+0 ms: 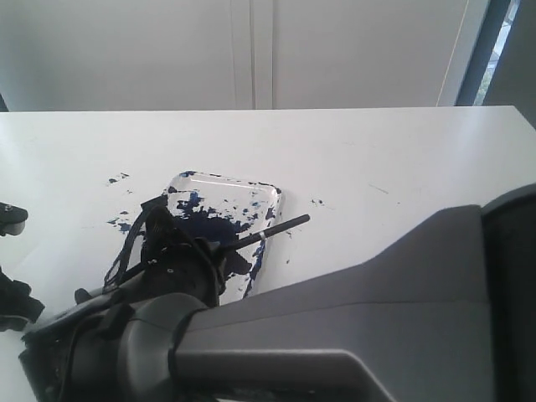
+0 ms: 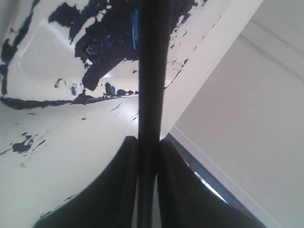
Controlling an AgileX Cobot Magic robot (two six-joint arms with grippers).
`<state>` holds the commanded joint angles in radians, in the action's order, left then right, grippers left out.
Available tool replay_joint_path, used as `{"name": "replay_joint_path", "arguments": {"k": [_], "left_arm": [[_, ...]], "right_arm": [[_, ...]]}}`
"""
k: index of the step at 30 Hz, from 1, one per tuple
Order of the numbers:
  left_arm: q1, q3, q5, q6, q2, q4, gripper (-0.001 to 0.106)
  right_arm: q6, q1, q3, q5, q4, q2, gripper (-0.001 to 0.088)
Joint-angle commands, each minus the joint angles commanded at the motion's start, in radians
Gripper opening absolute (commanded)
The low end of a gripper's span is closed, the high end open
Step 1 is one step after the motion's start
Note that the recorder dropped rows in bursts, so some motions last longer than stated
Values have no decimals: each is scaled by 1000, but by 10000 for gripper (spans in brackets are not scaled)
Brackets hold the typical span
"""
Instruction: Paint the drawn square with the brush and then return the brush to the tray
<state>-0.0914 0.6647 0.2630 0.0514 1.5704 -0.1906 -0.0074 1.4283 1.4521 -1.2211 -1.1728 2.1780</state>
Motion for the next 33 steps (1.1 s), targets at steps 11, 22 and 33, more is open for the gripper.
{"name": "replay_joint_path", "arguments": {"k": [11, 22, 33], "left_arm": [[0, 0, 0, -2, 0, 0, 672], [0, 0, 15, -2, 0, 3, 672], [0, 0, 18, -2, 0, 3, 672]], "right_arm": [[2, 38, 0, 0, -21, 19, 0], [0, 46, 0, 0, -10, 43, 0], [18, -4, 0, 0, -29, 69, 0]]}}
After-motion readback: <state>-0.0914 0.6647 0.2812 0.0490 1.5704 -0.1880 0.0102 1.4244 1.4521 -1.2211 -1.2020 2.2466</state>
